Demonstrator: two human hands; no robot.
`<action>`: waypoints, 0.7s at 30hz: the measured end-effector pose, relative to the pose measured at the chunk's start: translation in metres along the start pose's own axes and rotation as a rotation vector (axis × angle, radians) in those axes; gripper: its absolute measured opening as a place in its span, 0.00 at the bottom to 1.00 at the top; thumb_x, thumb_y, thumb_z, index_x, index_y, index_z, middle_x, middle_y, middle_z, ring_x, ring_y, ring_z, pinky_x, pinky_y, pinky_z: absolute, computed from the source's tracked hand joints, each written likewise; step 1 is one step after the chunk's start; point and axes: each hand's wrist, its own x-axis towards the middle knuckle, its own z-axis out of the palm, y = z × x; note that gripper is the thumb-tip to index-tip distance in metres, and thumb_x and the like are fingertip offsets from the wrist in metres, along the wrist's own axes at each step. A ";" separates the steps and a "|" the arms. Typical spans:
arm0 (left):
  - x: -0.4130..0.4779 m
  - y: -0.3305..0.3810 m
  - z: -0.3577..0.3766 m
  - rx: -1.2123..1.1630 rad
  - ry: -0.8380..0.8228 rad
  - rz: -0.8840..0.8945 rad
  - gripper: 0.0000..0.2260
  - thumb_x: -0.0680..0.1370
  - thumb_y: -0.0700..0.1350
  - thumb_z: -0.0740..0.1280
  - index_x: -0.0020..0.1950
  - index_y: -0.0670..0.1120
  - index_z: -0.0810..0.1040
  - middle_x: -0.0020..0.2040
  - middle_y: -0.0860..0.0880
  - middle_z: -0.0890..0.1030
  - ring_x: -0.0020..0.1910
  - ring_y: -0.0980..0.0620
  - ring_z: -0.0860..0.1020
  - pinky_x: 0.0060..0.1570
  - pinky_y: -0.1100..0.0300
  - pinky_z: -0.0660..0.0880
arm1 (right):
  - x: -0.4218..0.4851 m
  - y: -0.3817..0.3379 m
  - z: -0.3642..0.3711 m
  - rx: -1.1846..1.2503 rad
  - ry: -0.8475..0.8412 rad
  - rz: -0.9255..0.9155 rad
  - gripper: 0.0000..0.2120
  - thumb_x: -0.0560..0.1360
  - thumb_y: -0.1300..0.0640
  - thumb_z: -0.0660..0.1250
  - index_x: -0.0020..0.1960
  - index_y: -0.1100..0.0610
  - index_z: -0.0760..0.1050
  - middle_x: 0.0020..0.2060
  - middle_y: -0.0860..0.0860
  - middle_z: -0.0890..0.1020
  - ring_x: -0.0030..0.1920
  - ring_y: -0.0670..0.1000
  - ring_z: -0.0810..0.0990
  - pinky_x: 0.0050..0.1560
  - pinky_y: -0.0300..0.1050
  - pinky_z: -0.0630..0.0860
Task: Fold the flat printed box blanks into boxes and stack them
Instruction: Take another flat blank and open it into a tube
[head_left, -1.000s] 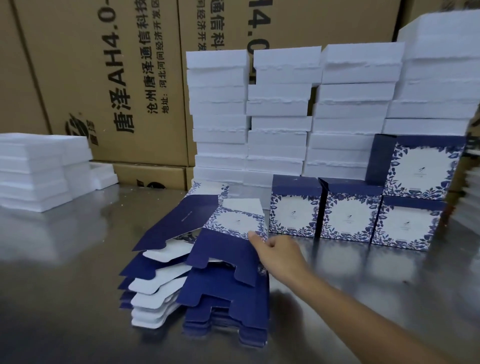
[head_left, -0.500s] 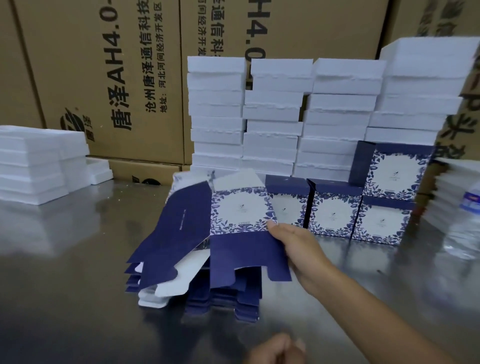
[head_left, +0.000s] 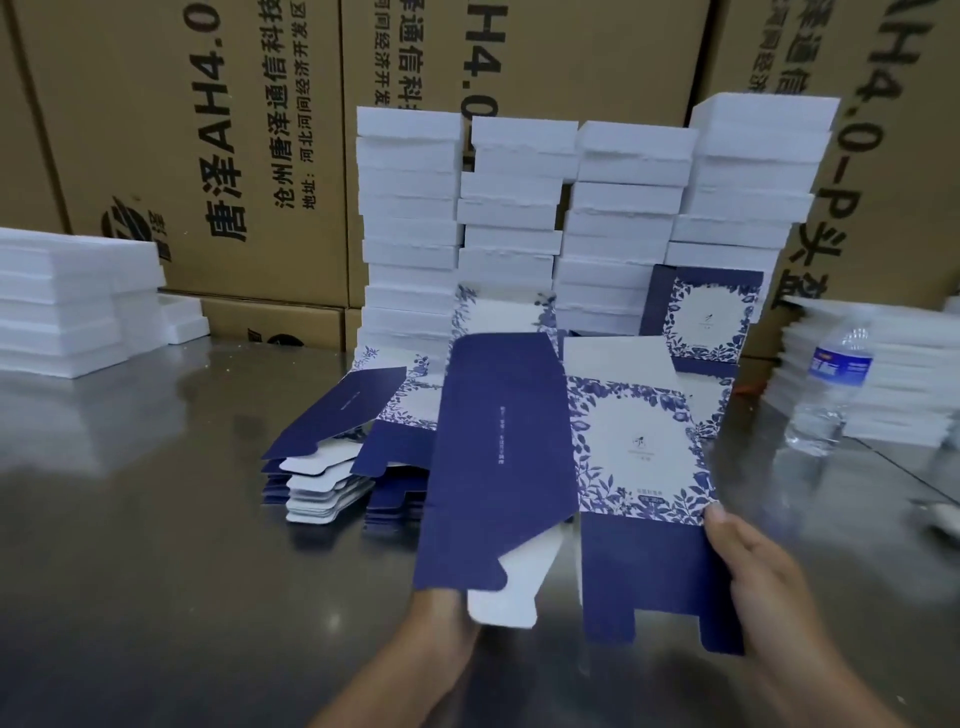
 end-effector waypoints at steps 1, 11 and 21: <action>0.005 -0.006 -0.002 0.066 -0.104 0.027 0.19 0.75 0.27 0.45 0.38 0.44 0.70 0.36 0.49 0.70 0.34 0.62 0.71 0.37 0.75 0.66 | -0.001 0.004 -0.006 0.001 0.021 -0.001 0.14 0.79 0.53 0.60 0.48 0.59 0.81 0.42 0.51 0.86 0.36 0.46 0.83 0.32 0.34 0.75; 0.008 0.004 -0.020 0.716 -0.184 0.308 0.19 0.82 0.53 0.56 0.43 0.46 0.83 0.44 0.50 0.85 0.43 0.52 0.82 0.43 0.58 0.75 | 0.006 0.033 -0.027 -0.242 0.115 -0.193 0.18 0.80 0.56 0.60 0.37 0.65 0.75 0.31 0.57 0.78 0.31 0.45 0.73 0.28 0.33 0.66; -0.001 0.004 -0.023 0.958 -0.190 0.458 0.22 0.83 0.49 0.56 0.44 0.30 0.73 0.40 0.41 0.78 0.39 0.50 0.74 0.41 0.58 0.68 | 0.017 0.041 -0.037 -0.162 0.090 -0.094 0.16 0.79 0.55 0.62 0.37 0.62 0.78 0.32 0.52 0.80 0.37 0.53 0.76 0.41 0.45 0.69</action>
